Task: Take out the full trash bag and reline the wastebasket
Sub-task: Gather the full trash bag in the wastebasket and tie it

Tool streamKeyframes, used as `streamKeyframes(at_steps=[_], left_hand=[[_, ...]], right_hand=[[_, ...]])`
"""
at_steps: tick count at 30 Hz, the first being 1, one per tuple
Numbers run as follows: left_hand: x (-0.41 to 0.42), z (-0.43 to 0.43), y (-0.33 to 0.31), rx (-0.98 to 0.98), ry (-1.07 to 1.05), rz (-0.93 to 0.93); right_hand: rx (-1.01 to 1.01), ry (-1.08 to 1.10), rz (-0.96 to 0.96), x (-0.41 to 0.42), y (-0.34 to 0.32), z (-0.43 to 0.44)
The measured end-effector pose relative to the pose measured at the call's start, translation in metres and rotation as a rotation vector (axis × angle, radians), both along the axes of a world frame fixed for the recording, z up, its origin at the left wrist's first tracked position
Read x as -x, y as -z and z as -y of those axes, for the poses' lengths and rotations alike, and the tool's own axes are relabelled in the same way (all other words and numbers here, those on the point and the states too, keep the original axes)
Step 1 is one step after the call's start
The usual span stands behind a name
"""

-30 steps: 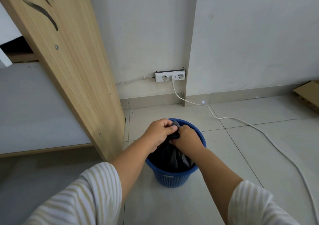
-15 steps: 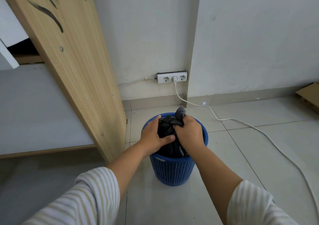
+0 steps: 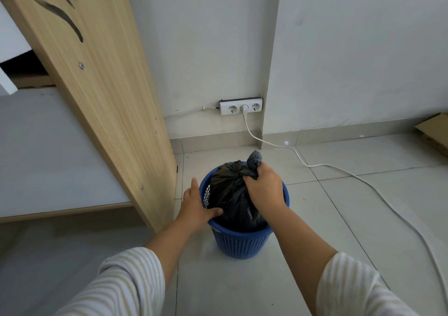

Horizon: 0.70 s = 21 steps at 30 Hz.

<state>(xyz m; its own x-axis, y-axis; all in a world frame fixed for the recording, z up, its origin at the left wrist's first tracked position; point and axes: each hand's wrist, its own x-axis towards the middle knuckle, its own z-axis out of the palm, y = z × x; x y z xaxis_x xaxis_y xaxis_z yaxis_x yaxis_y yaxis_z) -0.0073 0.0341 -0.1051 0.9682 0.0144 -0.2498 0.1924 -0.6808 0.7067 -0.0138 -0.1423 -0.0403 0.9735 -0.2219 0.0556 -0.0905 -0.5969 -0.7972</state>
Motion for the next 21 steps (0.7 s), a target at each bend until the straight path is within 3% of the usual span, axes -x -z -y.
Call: streamKeyframes(at_steps=[8, 17, 21], left_hand=[[-0.006, 0.006, 0.006, -0.144, -0.084, 0.068], [-0.016, 0.000, 0.009, -0.065, -0.240, 0.015], [-0.021, 0.009, -0.021, 0.040, -0.182, 0.256]], right_hand=[[-0.031, 0.008, 0.014, 0.000, -0.004, -0.003], [0.017, -0.001, 0.078, -0.004, -0.019, -0.002], [0.004, -0.006, 0.065, -0.007, -0.023, -0.004]])
